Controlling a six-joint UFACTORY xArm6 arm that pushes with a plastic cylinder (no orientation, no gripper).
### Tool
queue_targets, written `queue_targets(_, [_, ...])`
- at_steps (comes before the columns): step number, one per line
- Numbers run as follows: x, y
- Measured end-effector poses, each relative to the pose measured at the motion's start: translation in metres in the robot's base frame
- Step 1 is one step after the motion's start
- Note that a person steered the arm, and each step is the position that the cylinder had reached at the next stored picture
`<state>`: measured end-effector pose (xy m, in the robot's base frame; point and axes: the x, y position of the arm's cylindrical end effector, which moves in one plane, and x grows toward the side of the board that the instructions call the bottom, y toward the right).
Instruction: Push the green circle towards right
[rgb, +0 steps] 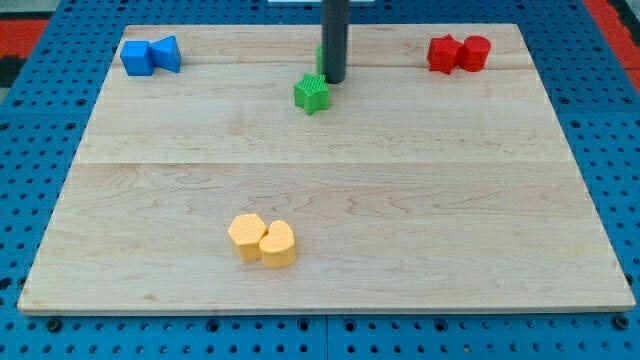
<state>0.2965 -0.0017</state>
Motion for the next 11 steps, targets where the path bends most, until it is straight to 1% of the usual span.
queue_targets(1, [-0.017,-0.015])
queue_targets(2, [-0.043,-0.014])
queue_targets(3, [-0.045,-0.008])
queue_targets(4, [-0.061,-0.028])
queue_targets(5, [-0.08,0.004])
queue_targets(7, [-0.079,0.052])
queue_targets(8, [-0.085,0.016])
queue_targets(9, [-0.075,0.008])
queue_targets(10, [-0.06,0.042])
queue_targets(11, [-0.059,0.056])
